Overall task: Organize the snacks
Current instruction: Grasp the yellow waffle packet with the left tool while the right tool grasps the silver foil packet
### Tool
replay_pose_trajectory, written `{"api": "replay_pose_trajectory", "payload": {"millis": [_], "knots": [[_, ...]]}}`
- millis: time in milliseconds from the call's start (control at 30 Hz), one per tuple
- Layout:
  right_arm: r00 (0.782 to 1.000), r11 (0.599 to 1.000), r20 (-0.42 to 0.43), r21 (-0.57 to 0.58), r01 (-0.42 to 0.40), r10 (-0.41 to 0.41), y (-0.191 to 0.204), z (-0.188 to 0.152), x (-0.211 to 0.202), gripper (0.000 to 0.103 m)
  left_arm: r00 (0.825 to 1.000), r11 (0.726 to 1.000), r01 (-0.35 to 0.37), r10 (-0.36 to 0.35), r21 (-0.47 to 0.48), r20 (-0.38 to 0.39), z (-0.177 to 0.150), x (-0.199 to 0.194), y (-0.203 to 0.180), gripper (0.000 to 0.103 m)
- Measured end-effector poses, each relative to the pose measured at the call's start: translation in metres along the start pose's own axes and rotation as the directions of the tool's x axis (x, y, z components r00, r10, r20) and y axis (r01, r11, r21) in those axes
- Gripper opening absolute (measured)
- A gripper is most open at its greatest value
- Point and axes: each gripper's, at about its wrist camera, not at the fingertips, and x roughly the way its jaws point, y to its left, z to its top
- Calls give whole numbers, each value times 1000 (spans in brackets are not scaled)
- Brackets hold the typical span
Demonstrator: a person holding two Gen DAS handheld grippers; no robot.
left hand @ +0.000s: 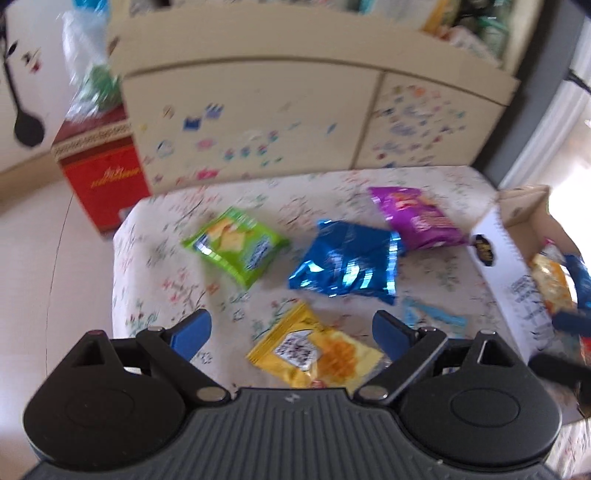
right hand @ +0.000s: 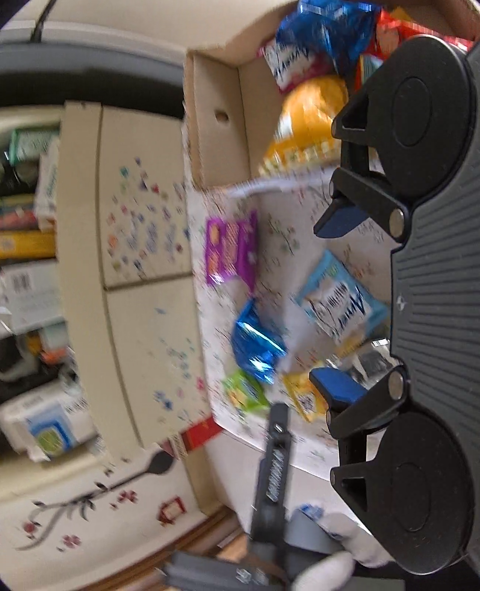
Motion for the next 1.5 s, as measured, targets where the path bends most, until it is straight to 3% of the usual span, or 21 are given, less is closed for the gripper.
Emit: {"api": "replay_pose_trajectory", "payload": {"millis": [267,433,833,900,1000,1167,1500], "knots": [[993,986,-107,-147,-74,58,30,-19,35,77,994,992,30,-42,-121,-102,0,32,1,94],[987,979,-149,-185,-86,58,39,-24,50,78,988,987,11,-34,-159,-148,1,49,-1,94],[974,966,-215,-225,-124,75,59,-34,77,78,984,996,-63,51,-66,-173,-2,62,-8,95],[975,964,-215,-239,-115,63,62,-37,80,68,983,996,-81,73,-39,-170,-4,60,-6,94],[972,967,-226,-226,-115,63,63,-38,81,65,982,995,-103,99,-12,-163,-8,56,-1,94],[965,961,-256,-246,-127,62,67,-41,76,64,982,995,-89,81,-36,-171,-13,52,13,92],[966,962,-255,-248,-115,50,65,-41,76,72,988,994,-76,87,82,-131,-15,56,5,98]]}}
